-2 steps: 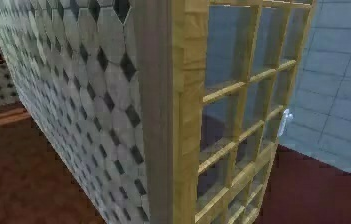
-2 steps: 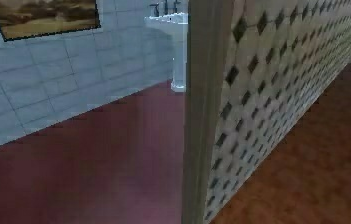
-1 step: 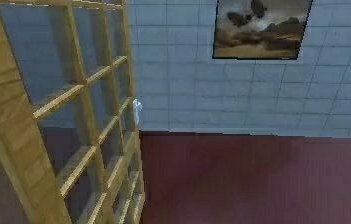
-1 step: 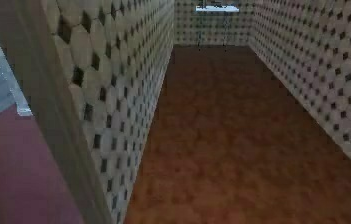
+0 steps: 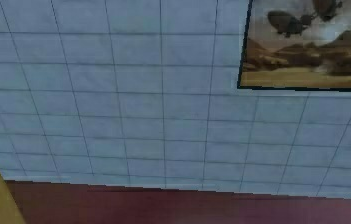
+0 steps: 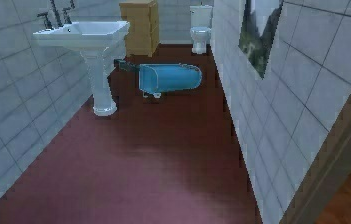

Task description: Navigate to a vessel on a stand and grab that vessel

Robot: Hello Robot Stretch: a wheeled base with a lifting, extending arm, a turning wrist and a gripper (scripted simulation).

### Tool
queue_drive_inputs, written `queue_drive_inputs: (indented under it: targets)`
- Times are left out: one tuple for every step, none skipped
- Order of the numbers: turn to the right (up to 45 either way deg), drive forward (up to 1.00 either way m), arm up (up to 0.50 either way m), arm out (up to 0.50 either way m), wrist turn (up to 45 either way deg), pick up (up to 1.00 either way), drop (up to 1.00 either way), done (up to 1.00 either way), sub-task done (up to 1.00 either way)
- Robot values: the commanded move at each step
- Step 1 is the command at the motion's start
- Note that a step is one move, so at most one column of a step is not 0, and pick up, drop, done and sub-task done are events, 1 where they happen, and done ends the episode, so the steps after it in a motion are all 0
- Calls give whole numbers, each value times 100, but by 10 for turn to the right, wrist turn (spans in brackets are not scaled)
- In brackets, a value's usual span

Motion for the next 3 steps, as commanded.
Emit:
queue_drive_inputs:
  targets:
    - [60,0,0,0,0,0,0,0,0]
    - [0,50,0,0,0,0,0,0,0]
    - [-450,0,0,0,0,0,0,0,0]
